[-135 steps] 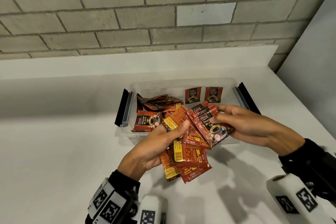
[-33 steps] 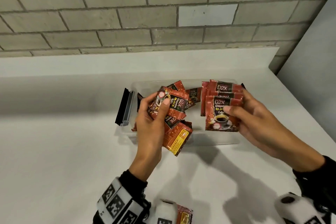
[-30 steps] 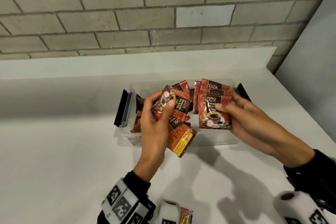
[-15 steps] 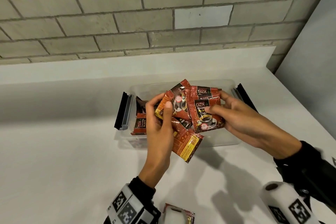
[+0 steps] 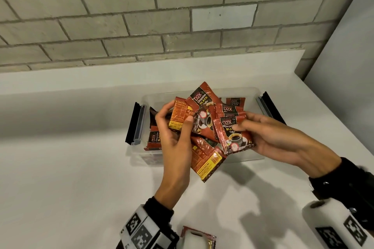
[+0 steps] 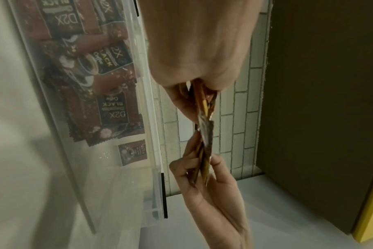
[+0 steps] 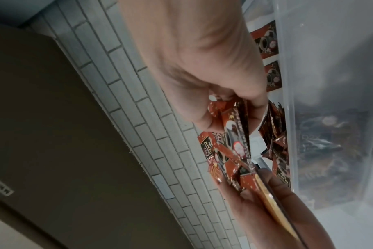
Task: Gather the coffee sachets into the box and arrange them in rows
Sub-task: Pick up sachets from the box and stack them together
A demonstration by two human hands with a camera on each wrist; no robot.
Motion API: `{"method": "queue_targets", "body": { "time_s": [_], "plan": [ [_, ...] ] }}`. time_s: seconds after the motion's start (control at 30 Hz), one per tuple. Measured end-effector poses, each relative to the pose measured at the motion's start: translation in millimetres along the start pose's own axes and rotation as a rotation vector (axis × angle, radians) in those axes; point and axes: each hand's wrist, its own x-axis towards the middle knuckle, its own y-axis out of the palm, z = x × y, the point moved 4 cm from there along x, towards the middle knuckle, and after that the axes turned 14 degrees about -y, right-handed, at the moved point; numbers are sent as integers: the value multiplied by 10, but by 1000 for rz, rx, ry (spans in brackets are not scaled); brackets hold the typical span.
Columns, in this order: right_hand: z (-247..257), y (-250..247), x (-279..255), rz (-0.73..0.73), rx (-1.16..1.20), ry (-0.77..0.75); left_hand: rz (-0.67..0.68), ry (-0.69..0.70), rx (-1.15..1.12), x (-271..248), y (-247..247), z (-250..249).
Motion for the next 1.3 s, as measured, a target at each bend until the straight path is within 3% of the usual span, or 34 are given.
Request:
{"method": "queue_targets", "body": {
  "time_s": [0.53, 0.7, 0.83, 0.93, 1.07, 1.3],
  "plan": [
    [70, 108, 15, 372, -472, 4, 93, -260, 9, 37, -36, 61],
    [85, 123, 87, 419, -568, 13, 21, -274, 24, 67, -152, 87],
    [241, 25, 129, 383, -576, -9, -34, -199, 126, 106, -297, 12],
    [414, -14, 134, 416, -605, -23, 28, -163, 270, 120, -349, -93],
    [524, 4, 185, 505, -727, 0, 191, -240, 406, 122, -299, -180],
    [468, 96, 270, 577, -650, 56, 356, -423, 354, 74, -132, -193]
  ]
}}
